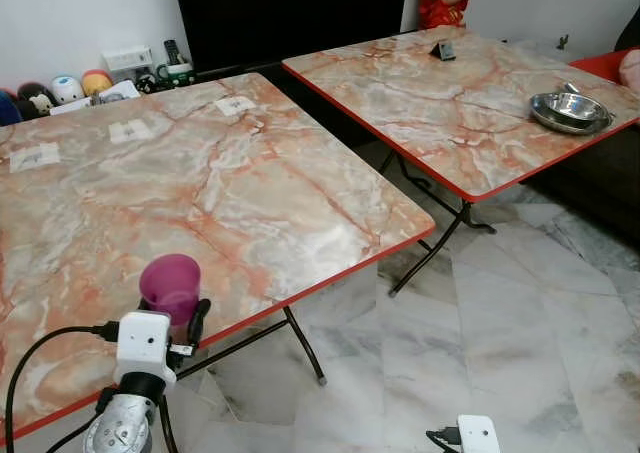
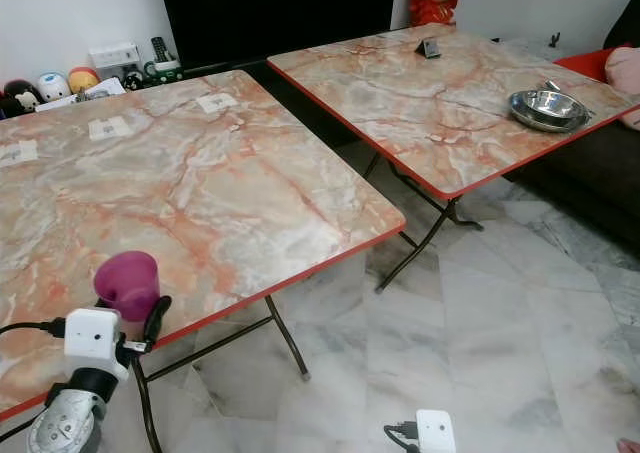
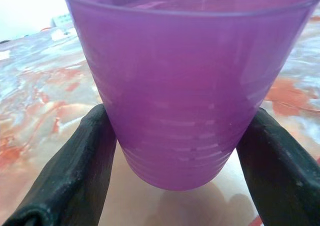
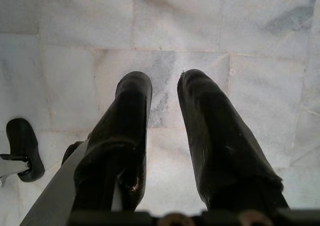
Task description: Setting the table
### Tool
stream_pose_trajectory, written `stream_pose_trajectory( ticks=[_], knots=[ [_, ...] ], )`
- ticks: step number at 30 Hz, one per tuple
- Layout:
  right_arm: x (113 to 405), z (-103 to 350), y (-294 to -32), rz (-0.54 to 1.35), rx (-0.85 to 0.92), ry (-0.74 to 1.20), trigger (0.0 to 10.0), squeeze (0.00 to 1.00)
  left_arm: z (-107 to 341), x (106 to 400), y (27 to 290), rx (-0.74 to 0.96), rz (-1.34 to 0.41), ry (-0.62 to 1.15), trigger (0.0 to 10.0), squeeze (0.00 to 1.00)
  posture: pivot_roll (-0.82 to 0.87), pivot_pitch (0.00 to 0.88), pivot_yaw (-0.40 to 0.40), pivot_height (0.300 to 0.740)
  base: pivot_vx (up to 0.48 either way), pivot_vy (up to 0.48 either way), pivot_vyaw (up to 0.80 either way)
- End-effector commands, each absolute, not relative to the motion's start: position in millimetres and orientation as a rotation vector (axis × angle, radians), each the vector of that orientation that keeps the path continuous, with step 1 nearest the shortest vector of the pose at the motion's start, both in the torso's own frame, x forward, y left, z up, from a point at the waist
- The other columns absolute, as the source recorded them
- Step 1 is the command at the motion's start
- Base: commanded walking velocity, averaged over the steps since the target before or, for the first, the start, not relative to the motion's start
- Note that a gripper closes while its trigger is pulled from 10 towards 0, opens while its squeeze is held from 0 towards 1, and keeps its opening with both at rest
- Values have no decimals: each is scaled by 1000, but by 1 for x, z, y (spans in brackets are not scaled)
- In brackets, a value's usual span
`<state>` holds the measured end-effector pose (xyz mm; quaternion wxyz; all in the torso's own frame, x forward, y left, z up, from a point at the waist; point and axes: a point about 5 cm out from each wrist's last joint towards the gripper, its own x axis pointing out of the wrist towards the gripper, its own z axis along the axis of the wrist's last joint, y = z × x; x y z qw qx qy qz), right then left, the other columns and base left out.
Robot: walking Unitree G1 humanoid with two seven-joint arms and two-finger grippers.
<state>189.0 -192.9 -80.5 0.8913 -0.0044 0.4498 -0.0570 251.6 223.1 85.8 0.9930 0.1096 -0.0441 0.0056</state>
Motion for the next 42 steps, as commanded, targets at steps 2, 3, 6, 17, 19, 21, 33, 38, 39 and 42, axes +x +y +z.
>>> stream_pose_trajectory(
  ticks=[2, 3, 6, 17, 19, 21, 33, 38, 39, 42],
  knots=[
    [189, -80, -194, -110, -33, 927, 10000, 0, 88, 251, 225, 216, 33, -89, 10000, 0, 1, 62, -19, 740, 0, -409, 800],
    [190, -80, -194, -101, -38, 927, 10000, 0, 88, 252, 225, 216, 37, -88, 10000, 0, 1, 62, -19, 740, 0, -401, 800],
    [189, -80, -193, -107, -26, 928, 10000, 0, 89, 253, 226, 216, 45, -84, 10000, 0, 2, 64, -16, 740, 0, -405, 800],
    [190, -81, -191, -117, -14, 931, 10000, 0, 91, 255, 229, 219, 86, -76, 10000, 0, 3, 74, -9, 740, 0, -416, 0],
    [190, -81, -190, -115, -15, 932, 10000, 0, 92, 255, 229, 216, 90, -76, 10000, 0, 2, 75, -9, 740, 0, -416, 0],
    [190, -80, -190, -108, -25, 927, 10000, 0, 92, 256, 229, 210, 98, -76, 10000, 0, 2, 75, -8, 740, 0, -412, 0],
    [191, -80, -190, -118, -11, 923, 10000, 0, 93, 257, 230, 198, 122, -75, 10000, 0, -1, 77, -8, 740, 0, -411, 600],
    [191, -80, -189, -119, -7, 923, 10000, 0, 93, 258, 231, 193, 135, -74, 10000, 0, -2, 81, -8, 740, 48, -410, 0],
    [191, -80, -188, -117, -9, 924, 10000, 0, 93, 258, 232, 195, 137, -73, 10000, 0, -3, 81, -6, 740, 0, -409, 0],
    [191, -80, -187, -118, -5, 924, 10000, 0, 94, 259, 234, 196, 143, -72, 10000, 0, -6, 82, -1, 740, 0, -409, 0]
  ],
)
